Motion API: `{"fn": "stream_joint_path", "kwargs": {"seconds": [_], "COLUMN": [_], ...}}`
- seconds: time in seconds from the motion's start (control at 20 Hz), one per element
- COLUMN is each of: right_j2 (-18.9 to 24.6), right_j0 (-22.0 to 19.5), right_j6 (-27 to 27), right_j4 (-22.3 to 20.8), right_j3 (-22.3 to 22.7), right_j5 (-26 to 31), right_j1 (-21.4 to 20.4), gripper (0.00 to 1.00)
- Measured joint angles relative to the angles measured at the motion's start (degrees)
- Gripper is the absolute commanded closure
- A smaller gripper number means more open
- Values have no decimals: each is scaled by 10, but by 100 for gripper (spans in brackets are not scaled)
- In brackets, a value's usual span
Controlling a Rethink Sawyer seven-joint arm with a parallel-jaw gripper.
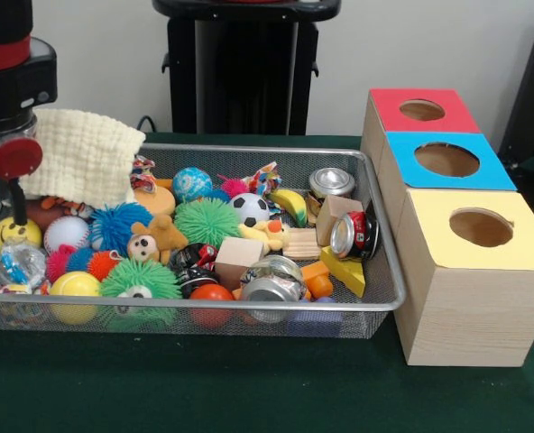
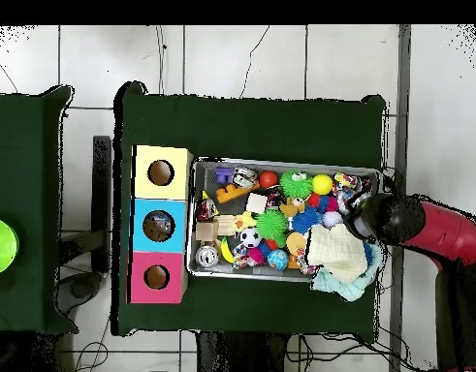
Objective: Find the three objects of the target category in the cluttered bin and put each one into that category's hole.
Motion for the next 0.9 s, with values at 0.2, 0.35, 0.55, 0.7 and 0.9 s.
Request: {"fn": "stream_joint_path", "kwargs": {"seconds": [0.2, 0.35, 0.55, 0.7, 0.9], "right_j2": [-10, -17, -33, -43, -48], "right_j0": [5, 10, 20, 25, 23], "right_j6": [0, 0, 0, 0, 0], "right_j4": [7, 17, 32, 34, 38], "right_j3": [-10, -12, -12, -15, -35], "right_j5": [0, 0, 0, 0, -10], "right_j1": [15, 25, 34, 37, 55], "gripper": [0, 0, 0, 0, 0]}}
